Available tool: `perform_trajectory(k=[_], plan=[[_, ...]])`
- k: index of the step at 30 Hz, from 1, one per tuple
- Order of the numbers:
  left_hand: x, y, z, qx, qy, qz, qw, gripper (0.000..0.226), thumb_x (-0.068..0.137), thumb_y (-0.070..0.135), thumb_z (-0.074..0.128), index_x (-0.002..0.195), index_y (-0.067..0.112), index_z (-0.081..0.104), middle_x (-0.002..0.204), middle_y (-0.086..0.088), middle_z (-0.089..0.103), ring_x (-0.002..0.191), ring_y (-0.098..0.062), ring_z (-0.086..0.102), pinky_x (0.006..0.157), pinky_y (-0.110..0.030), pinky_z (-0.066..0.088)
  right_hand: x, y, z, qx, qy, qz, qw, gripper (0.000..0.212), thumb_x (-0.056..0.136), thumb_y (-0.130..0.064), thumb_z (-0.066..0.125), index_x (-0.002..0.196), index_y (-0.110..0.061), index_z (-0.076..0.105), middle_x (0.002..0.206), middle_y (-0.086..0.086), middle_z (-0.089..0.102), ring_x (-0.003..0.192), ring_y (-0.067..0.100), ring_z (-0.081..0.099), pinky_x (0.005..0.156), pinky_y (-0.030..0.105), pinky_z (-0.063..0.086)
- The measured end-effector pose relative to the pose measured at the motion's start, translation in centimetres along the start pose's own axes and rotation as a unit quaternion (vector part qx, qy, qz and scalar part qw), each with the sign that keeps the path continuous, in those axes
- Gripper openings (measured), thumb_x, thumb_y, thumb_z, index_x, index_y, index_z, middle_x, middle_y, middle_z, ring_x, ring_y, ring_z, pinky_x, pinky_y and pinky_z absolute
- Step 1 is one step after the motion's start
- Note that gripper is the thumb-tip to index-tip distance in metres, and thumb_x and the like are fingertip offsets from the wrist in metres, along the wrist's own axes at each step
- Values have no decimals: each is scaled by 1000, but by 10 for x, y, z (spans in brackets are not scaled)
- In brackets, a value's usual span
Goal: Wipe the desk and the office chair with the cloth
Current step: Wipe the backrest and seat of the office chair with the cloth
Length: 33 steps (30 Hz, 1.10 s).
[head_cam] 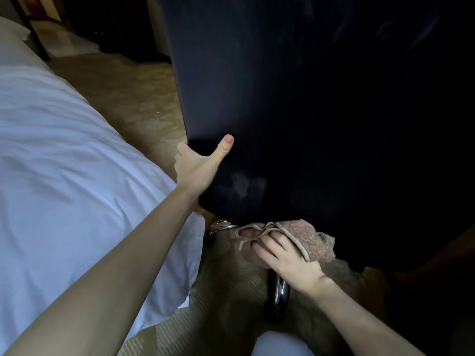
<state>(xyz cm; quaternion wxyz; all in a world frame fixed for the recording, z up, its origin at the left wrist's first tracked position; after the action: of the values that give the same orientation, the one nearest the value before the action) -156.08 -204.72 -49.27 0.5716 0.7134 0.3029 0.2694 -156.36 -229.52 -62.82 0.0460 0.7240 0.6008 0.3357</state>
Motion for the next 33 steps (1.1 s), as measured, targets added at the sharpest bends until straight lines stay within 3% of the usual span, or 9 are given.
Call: perform_trajectory(k=[6,9,12,16,22,24,26,29,33], plan=[[-10,6,-1,12,1,-8,1000,127,45,93,74,143,20,38,140,4,50,130,-19,53,110,-43,48,7,5,-32,37,-50,5,998,56,73,-7,70,127,-21,72,126,1,70,118,26,64,98,46,57],[-13,10,-2,29,-1,-9,1000,126,45,93,72,142,19,39,140,3,50,131,-21,51,111,-45,47,29,33,-88,44,34,56,997,67,64,-17,70,130,-22,72,127,2,71,116,28,53,90,48,46],[-17,9,-5,32,-15,0,999,121,51,90,69,144,17,39,140,2,50,132,-21,51,112,-45,46,60,78,-163,13,174,115,978,49,89,-30,55,137,-24,61,131,2,69,118,29,51,92,46,34],[-21,2,-10,-7,-45,7,999,100,66,78,72,142,20,41,136,4,57,124,-17,59,107,-44,52,103,124,-245,-39,308,130,942,39,95,-20,55,131,-19,71,125,9,73,113,31,52,97,48,32],[-22,-9,-16,-60,-59,30,996,53,99,47,66,141,21,49,127,7,65,111,1,66,95,-23,56,133,146,-237,-73,334,219,914,49,81,-10,69,129,-18,70,125,7,71,115,29,48,98,45,31],[-20,-11,-17,-67,-49,34,996,41,102,43,62,136,20,54,114,9,67,93,13,66,77,-9,52,125,124,-202,-61,324,209,921,45,81,-6,68,125,-16,71,119,10,72,109,33,49,91,46,36],[-15,-16,-20,-77,-38,19,996,29,105,44,56,123,22,61,105,12,67,83,12,65,72,-11,50,111,95,-156,-16,282,184,942,48,77,-1,63,123,-14,69,118,10,70,104,35,48,86,45,43],[-9,-22,-23,-90,-50,-8,995,43,109,49,36,114,19,66,106,7,73,96,-1,69,82,-19,50,81,41,-76,47,145,128,980,47,80,-5,51,120,-14,74,114,9,73,100,35,53,82,46,61],[-10,-23,-23,-99,-55,4,993,53,112,46,25,114,22,72,102,6,79,94,0,72,72,-8,51,43,-5,-9,87,11,101,991,49,78,-2,52,119,-13,76,116,7,73,109,29,50,90,44,62]])
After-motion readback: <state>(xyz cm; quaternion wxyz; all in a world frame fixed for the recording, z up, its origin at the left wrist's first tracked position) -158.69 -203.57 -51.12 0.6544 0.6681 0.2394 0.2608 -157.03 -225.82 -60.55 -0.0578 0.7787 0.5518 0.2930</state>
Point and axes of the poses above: each hand's wrist, its own x-axis towards the middle knuckle, its own z-axis out of the palm, y = z × x, the point moved 7 cm from there along x, towards the middle knuckle
